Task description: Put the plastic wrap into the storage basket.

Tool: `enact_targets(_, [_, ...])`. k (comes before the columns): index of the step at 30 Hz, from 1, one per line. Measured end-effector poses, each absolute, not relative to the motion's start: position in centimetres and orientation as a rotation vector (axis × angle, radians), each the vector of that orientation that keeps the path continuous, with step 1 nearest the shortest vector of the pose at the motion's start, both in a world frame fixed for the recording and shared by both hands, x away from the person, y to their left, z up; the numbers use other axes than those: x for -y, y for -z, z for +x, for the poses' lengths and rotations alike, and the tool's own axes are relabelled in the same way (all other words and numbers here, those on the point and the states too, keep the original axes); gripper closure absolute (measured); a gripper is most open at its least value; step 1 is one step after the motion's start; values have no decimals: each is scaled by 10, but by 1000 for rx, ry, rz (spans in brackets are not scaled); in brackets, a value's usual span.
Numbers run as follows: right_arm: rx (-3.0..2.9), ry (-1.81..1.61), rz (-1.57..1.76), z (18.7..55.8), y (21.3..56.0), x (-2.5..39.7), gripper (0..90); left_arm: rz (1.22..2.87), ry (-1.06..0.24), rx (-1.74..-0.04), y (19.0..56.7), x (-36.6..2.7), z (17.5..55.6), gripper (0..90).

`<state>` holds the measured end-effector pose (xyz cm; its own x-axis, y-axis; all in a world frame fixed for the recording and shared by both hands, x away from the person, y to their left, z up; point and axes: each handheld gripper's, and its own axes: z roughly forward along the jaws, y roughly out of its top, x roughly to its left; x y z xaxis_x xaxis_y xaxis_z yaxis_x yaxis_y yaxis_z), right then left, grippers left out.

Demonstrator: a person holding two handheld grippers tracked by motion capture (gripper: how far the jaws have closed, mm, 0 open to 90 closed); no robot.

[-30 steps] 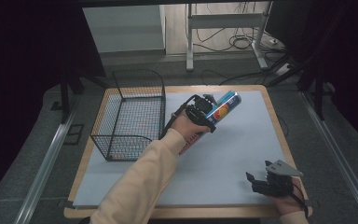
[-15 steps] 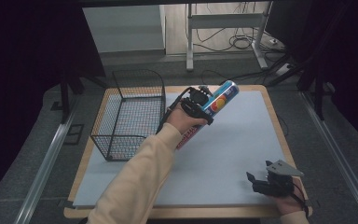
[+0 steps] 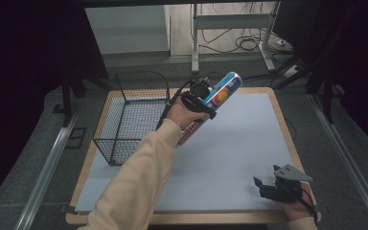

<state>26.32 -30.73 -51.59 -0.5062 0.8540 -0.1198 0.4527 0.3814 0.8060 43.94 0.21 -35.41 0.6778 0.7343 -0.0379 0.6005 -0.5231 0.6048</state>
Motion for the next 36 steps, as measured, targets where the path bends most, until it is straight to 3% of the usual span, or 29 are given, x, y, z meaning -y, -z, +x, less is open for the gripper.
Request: enact_targets(36, [-2126, -988, 1130, 264, 518, 307, 154, 2241, -366, -1102, 331, -63, 461, 319])
